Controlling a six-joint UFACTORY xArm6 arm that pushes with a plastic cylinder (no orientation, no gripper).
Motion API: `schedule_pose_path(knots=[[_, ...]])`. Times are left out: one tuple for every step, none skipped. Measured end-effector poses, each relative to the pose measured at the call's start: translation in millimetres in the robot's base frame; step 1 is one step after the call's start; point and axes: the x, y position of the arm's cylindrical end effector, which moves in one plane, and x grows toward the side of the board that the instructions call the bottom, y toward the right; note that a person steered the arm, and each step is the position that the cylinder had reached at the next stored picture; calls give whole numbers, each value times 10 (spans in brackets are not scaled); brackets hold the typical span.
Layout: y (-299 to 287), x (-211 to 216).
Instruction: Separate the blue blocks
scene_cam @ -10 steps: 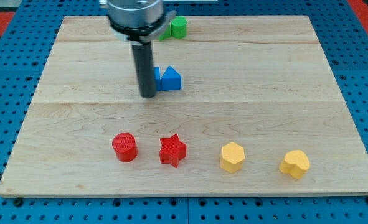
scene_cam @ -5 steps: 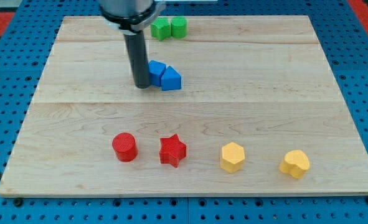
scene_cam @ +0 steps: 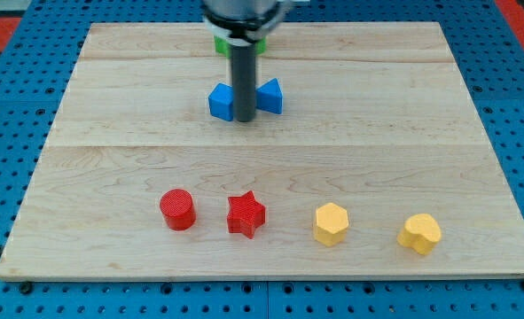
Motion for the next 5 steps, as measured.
schedule_pose_path(knots=[[-5, -58], [332, 85], [1276, 145], [1691, -691], [1449, -1513]])
